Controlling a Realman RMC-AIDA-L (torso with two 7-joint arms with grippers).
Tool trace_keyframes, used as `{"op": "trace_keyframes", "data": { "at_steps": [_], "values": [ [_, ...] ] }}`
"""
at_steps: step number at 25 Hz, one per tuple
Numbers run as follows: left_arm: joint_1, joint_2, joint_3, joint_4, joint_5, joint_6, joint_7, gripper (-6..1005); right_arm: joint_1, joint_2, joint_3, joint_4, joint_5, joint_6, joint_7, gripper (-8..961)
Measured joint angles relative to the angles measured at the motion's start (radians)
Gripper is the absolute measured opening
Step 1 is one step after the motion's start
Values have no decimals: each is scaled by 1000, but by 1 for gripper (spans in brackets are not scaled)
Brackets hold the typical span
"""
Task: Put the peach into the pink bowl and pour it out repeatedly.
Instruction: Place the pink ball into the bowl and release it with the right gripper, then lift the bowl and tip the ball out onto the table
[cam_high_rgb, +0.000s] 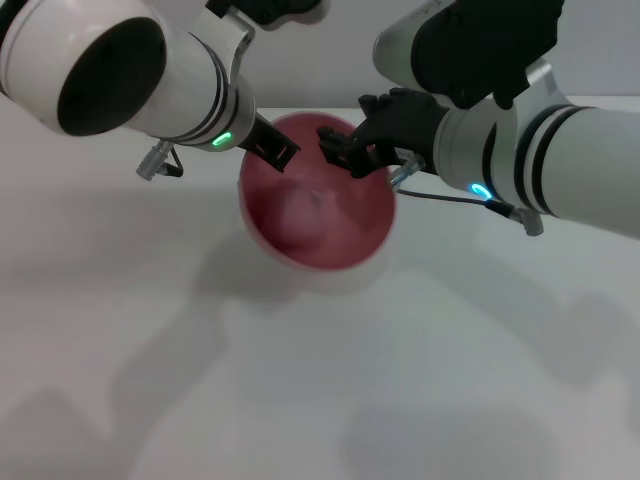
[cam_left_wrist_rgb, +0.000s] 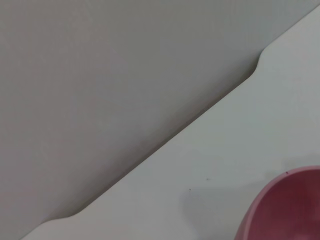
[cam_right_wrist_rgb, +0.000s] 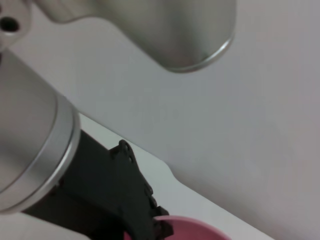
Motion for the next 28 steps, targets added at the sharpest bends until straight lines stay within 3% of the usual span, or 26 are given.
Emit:
{"op": "trace_keyframes", "data": {
  "at_steps": [3,5,15,28],
  "values": [
    [0,0,17,0,-4,4,2,47,-2,0,13,4,-7,-1,2,419],
    [1,2,36,2,3,12,22,47,-16,0,46,4,-22,12,15,620],
    [2,-1,195,73,134,97,78,47,-227,-1,398,37,-70,114,31,635],
    [63,-6,392,54,241,425,67,47,-256,-2,440,132,-71,107,10,635]
  ]
}}
